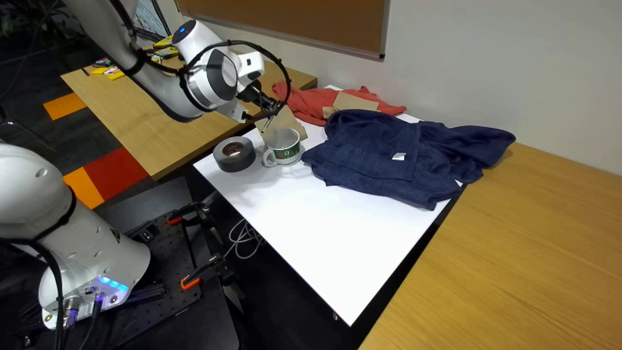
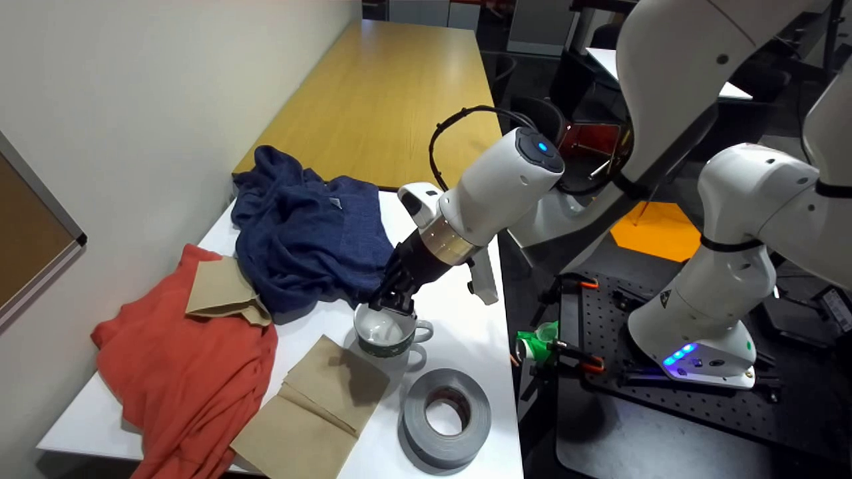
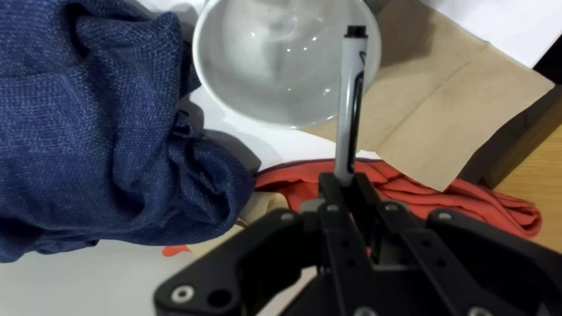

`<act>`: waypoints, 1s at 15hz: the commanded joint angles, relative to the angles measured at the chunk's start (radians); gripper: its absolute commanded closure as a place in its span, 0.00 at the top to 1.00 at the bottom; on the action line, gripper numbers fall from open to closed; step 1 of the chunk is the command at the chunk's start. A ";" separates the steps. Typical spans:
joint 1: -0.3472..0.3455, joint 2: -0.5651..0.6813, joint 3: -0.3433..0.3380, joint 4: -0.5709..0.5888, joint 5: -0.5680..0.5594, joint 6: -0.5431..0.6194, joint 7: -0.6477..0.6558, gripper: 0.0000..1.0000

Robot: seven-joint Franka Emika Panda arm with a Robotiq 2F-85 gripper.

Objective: Put the marker in the cup

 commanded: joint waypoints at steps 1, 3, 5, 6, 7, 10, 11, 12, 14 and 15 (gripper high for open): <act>0.015 0.060 -0.040 0.038 -0.014 0.069 -0.049 0.03; 0.011 0.084 -0.045 0.046 -0.008 0.096 -0.074 0.03; 0.010 0.108 -0.050 0.053 -0.007 0.119 -0.095 0.03; 0.009 0.120 -0.051 0.056 -0.007 0.132 -0.106 0.03; 0.008 0.130 -0.050 0.058 -0.006 0.140 -0.114 0.03; 0.007 0.152 -0.048 0.061 -0.001 0.155 -0.130 0.37; 0.008 0.157 -0.049 0.062 -0.001 0.158 -0.137 0.38; 0.008 0.160 -0.050 0.061 0.000 0.160 -0.140 0.43; -0.001 0.150 -0.039 0.062 0.000 0.144 -0.141 0.58; 0.004 0.149 -0.044 0.062 0.003 0.144 -0.142 0.65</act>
